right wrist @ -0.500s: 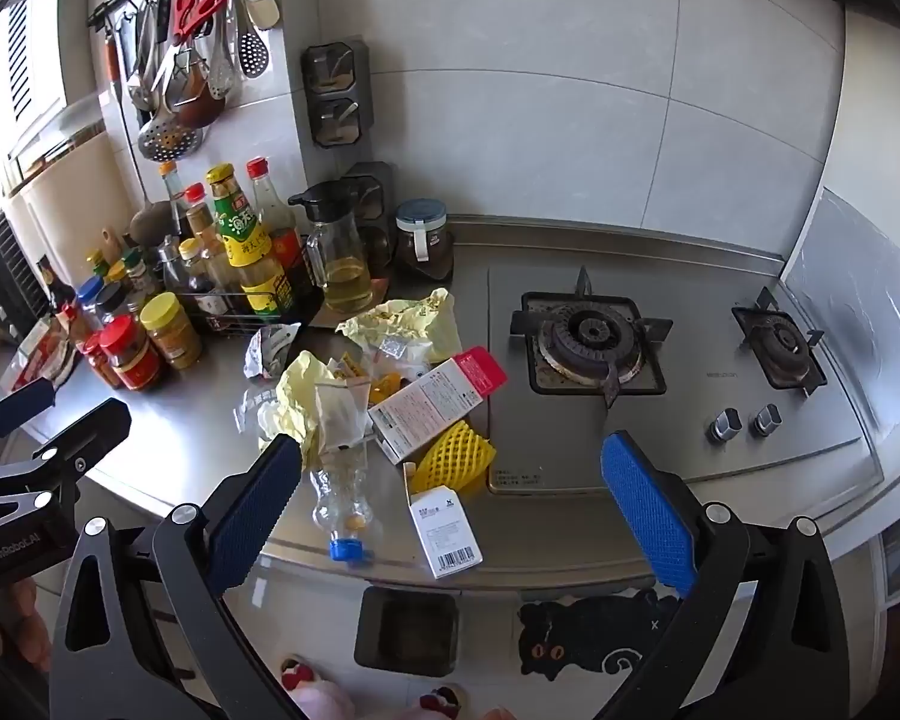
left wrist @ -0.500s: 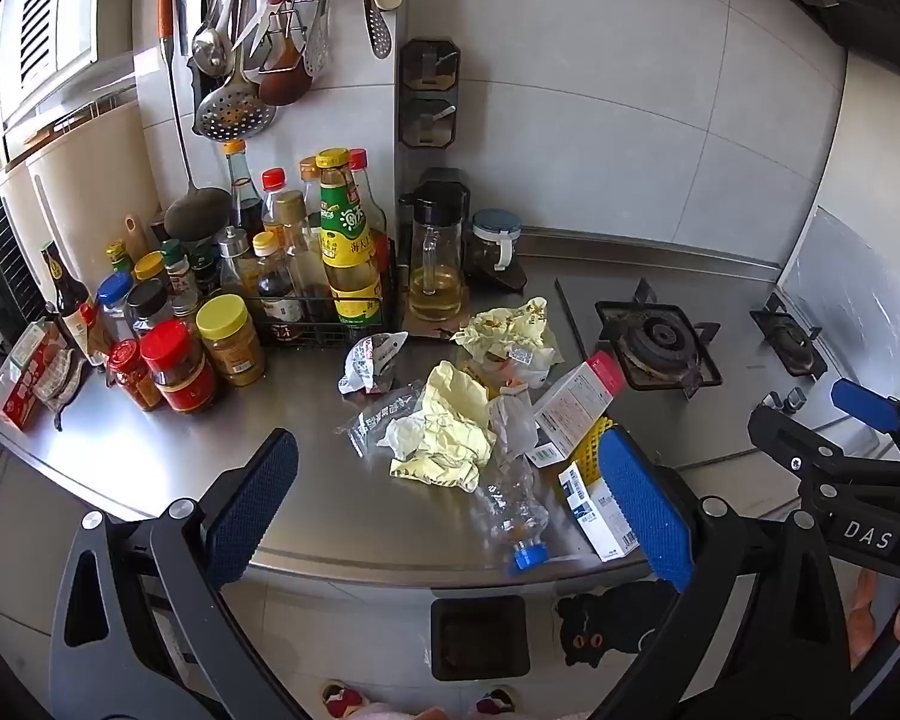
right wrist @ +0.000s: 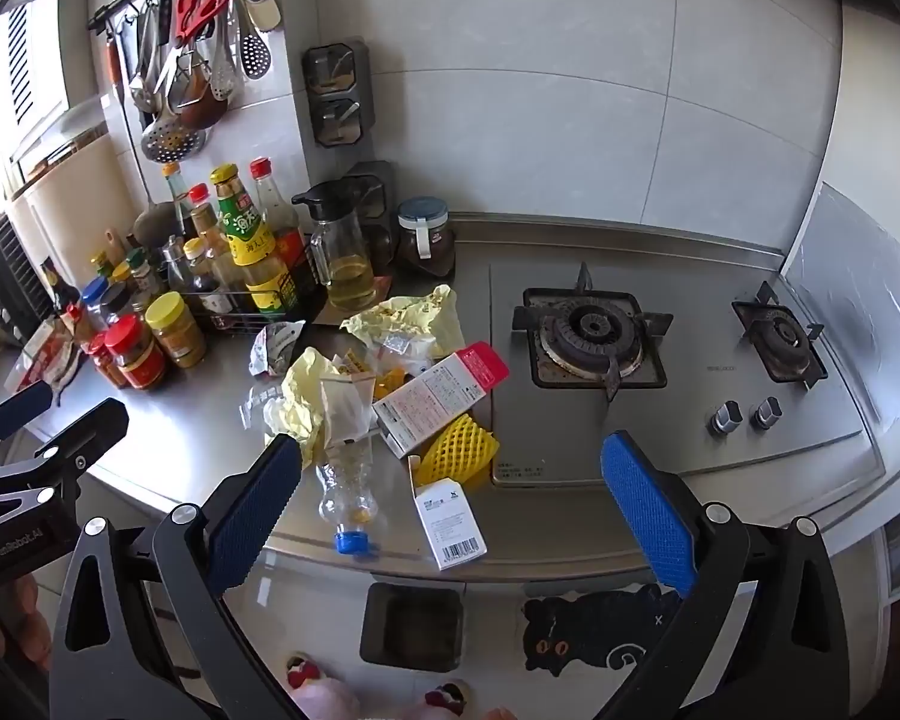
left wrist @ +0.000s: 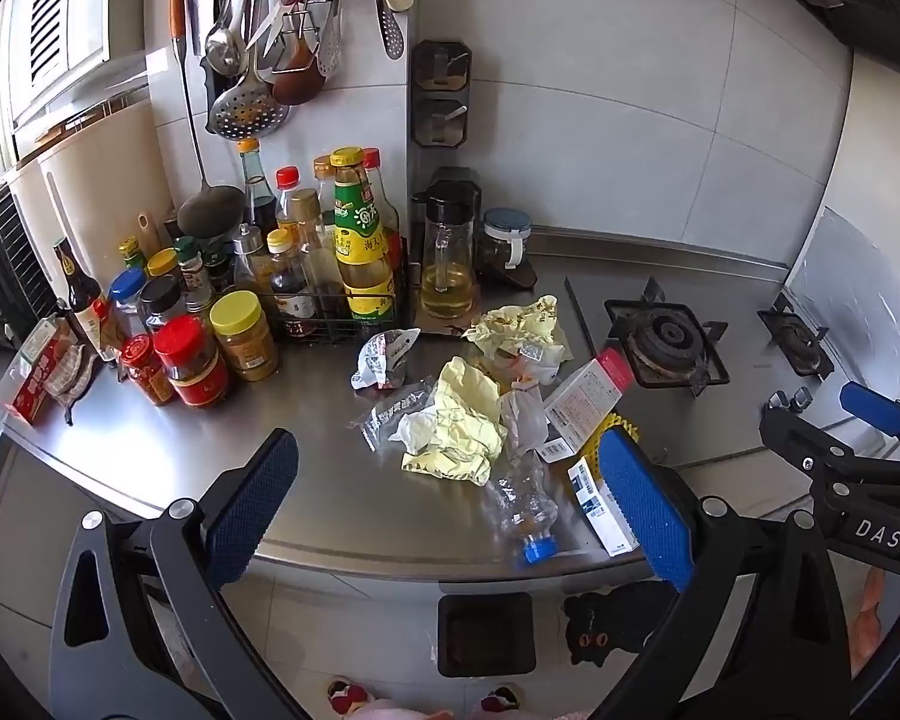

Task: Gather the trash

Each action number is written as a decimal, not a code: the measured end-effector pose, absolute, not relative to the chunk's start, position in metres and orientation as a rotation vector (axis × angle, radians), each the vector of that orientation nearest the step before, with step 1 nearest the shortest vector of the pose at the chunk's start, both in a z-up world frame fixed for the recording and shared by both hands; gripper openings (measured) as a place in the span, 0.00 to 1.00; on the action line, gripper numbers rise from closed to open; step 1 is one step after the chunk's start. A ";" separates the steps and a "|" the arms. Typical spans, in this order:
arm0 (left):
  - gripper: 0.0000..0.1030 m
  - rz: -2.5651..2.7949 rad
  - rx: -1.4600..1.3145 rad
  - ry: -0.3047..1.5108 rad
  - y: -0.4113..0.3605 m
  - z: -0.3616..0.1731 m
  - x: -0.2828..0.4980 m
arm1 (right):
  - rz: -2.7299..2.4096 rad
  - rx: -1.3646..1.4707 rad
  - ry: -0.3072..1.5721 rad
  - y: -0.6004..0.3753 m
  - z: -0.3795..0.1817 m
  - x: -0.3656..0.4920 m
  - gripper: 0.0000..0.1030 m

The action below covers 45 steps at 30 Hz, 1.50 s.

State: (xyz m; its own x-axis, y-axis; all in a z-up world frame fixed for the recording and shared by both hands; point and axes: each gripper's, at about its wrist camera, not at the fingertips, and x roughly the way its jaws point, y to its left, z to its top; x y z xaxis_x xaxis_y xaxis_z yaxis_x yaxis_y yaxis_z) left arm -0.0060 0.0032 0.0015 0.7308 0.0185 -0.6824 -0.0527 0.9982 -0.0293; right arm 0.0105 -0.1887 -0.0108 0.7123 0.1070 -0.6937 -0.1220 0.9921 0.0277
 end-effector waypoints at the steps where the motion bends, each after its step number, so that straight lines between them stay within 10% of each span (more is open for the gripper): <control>1: 0.92 0.040 -0.048 0.752 0.003 0.001 -0.006 | 0.127 -0.023 0.769 -0.189 -0.010 0.010 0.97; 45: 0.92 0.067 -0.043 0.745 0.015 0.005 -0.017 | 0.145 -0.030 0.790 -0.181 -0.010 0.000 0.97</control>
State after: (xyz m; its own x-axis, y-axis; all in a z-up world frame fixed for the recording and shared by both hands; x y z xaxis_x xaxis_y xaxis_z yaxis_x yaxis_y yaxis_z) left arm -0.0168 0.0148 0.0055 0.7334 0.0455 -0.6782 -0.0764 0.9970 -0.0157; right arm 0.0002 -0.1809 -0.0104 0.6947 0.1187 -0.7095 -0.1410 0.9896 0.0276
